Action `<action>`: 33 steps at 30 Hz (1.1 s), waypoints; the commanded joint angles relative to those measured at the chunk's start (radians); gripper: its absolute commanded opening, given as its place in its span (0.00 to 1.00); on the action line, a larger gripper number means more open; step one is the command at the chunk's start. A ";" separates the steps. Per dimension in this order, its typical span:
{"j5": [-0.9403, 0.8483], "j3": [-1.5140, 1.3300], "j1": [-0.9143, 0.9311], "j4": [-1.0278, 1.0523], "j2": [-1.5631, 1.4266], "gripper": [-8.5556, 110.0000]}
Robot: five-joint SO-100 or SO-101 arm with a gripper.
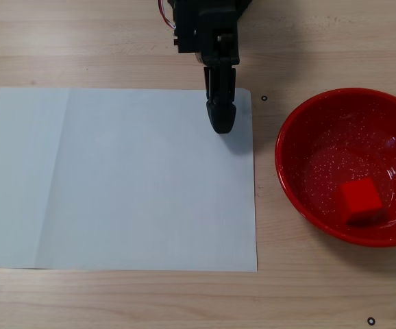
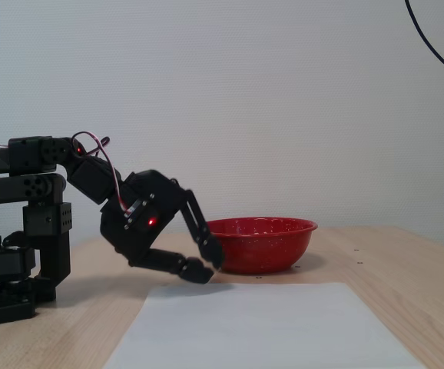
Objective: Grasp the red cube and put it in the red bowl.
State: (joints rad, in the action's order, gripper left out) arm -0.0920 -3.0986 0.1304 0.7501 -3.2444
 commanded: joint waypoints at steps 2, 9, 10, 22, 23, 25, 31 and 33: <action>-0.023 -0.005 -0.015 0.064 -0.034 0.07; -0.025 -0.005 -0.028 0.132 -0.034 0.07; -0.025 -0.005 -0.028 0.133 -0.032 0.07; -0.008 -0.005 -0.014 0.141 -0.032 0.07; -0.009 -0.005 -0.014 0.141 -0.032 0.07; -0.006 -0.005 -0.014 0.141 -0.032 0.07; -0.005 -0.005 -0.014 0.141 -0.032 0.07; -0.005 -0.005 -0.014 0.141 -0.032 0.07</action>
State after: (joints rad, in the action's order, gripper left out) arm -0.1043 -3.0986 0.1089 0.8820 -3.2689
